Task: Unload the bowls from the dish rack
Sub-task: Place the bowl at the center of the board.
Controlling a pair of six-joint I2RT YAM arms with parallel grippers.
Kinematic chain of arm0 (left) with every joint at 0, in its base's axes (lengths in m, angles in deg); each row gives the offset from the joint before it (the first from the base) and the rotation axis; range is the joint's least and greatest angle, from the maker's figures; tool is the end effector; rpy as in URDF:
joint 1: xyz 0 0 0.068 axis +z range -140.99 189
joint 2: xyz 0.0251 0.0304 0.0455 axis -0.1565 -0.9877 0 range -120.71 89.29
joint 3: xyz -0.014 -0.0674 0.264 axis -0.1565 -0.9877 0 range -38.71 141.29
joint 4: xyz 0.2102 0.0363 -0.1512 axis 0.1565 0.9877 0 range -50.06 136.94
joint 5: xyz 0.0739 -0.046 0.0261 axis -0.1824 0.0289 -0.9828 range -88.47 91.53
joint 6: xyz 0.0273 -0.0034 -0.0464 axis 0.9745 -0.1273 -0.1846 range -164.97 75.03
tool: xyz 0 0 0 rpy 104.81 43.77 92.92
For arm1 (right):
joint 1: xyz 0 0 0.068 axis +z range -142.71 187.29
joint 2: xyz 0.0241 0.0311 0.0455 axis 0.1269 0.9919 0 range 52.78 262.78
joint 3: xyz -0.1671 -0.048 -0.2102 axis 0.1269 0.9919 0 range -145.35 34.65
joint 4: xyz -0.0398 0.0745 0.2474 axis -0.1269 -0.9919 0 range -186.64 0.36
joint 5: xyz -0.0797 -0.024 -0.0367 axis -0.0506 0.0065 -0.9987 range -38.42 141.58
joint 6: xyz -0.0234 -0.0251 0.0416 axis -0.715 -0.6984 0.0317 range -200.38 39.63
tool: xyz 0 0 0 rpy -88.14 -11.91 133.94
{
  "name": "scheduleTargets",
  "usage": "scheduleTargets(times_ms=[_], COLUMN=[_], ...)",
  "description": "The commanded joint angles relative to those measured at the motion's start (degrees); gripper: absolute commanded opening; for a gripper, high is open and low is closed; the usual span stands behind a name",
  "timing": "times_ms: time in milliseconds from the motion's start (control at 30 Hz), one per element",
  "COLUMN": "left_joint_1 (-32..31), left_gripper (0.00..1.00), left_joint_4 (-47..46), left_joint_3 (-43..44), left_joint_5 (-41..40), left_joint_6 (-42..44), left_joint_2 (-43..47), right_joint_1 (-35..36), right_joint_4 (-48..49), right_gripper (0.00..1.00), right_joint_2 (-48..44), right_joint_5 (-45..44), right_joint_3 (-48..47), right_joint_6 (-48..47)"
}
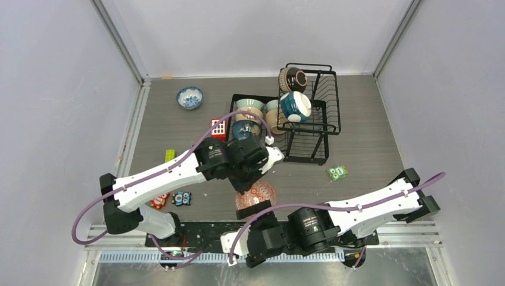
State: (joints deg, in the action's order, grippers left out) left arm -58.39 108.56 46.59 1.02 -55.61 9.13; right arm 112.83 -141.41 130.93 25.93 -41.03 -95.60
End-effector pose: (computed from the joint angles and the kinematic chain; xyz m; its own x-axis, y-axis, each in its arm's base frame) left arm 0.1012 -0.2421 0.3572 -0.5081 0.7402 -0.4403 0.8423 0.5339 -0.0745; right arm -0.0589 0.2692 0.3351 0.4556 -0.7550 -0.4717 -0.8463 -0.2031 -0.4924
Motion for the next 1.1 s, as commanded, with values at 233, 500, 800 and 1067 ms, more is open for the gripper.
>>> scheduleTargets(times_ms=[233, 500, 800, 1067], left_joint_1=[19.4, 24.8, 28.6, 28.7], left_gripper=[0.00, 0.00, 0.00, 0.00], left_joint_4=[-9.2, -11.1, -9.8, -8.6], left_joint_3=[-7.9, -13.2, -22.4, -29.2], left_joint_5=[-2.0, -11.9, -22.5, -20.1], left_joint_6=[-12.4, -25.3, -44.4, -59.5], left_joint_2=[9.6, 18.3, 30.7, 38.0], right_joint_1=[-2.9, -18.5, -22.6, -29.0], right_joint_4=[10.8, 25.2, 23.9, 19.9], right_gripper=[1.00, 1.00, 1.00, 0.80], right_joint_2=[-1.9, -9.7, -3.5, 2.8], right_joint_5=[-15.1, -5.3, -15.0, -14.8], right_joint_3=[-9.6, -3.3, -4.6, -9.3], right_joint_6=[26.6, 45.8, 54.8, 59.9])
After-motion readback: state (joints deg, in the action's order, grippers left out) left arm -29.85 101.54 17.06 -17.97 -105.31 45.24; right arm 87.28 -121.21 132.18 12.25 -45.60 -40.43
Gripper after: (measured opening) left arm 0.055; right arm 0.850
